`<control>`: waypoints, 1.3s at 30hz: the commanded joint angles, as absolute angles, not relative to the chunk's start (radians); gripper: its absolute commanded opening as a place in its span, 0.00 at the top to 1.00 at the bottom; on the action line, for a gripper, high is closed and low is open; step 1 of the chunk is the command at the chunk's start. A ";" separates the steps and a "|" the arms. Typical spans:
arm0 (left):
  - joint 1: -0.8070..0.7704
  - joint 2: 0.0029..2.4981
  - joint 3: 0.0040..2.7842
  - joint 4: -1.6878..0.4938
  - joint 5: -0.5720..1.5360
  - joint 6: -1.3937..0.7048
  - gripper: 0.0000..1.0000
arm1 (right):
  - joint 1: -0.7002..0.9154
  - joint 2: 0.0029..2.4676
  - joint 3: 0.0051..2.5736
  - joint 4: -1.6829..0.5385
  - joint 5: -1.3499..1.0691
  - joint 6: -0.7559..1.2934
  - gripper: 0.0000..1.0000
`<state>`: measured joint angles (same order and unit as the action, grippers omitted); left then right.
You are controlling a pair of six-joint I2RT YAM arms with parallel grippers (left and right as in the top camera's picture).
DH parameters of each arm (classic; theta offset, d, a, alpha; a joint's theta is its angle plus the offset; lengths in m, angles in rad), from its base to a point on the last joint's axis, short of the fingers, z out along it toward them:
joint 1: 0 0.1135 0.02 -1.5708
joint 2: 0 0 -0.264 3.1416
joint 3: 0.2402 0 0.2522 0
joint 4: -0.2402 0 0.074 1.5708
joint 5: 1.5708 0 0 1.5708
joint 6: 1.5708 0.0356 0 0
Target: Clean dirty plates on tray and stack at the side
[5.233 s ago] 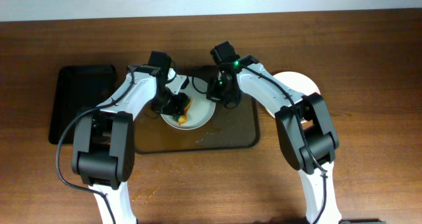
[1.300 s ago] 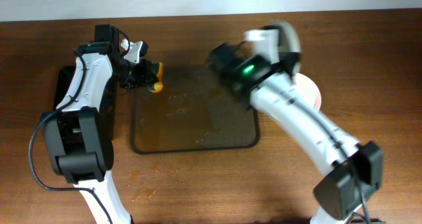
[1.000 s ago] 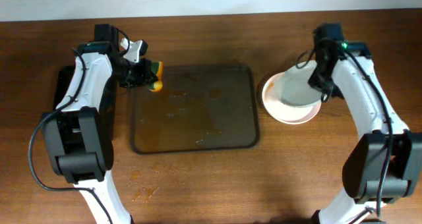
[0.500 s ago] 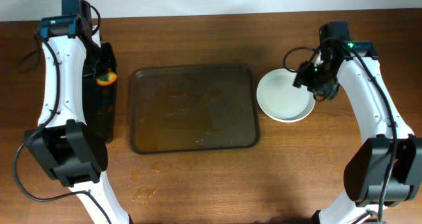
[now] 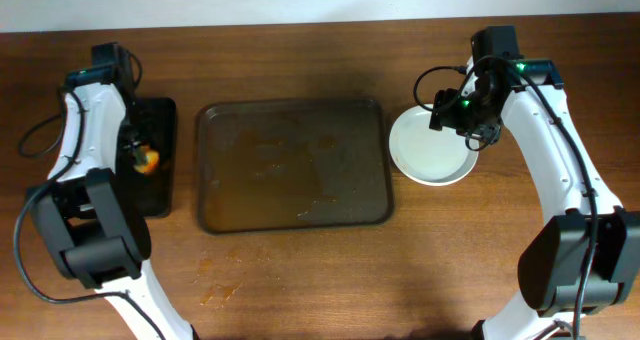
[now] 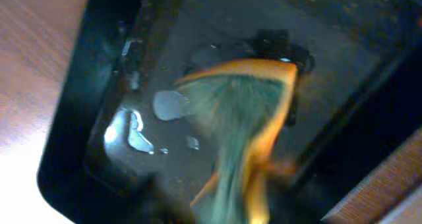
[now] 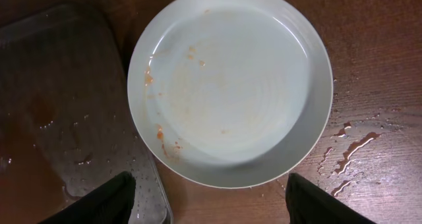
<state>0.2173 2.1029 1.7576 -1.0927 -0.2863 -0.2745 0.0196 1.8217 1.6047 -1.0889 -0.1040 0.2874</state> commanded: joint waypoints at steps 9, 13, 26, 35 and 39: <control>0.227 1.784 1.879 -1.183 -0.113 -0.303 0.01 | 0.019 1.634 1.682 -1.188 -0.105 0.265 0.27; 0.228 1.724 1.879 -1.194 -0.067 -0.302 0.01 | 0.019 1.480 1.738 -1.238 -0.035 0.265 0.23; 0.228 1.728 1.878 -1.190 -0.040 -0.312 0.01 | 0.020 1.116 1.739 -1.246 -0.170 0.263 0.02; 0.228 1.728 1.878 -1.190 -0.040 -0.312 0.01 | 0.051 0.908 1.362 -0.896 -0.047 0.056 0.02; 0.228 1.728 1.878 -1.190 -0.040 -0.312 0.01 | 0.051 0.595 0.907 -0.588 -0.041 0.056 0.01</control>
<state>0.2295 1.7260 1.8812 -1.1908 -0.0490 -0.3004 0.0441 0.7715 1.1309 -0.6941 -0.0605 0.0780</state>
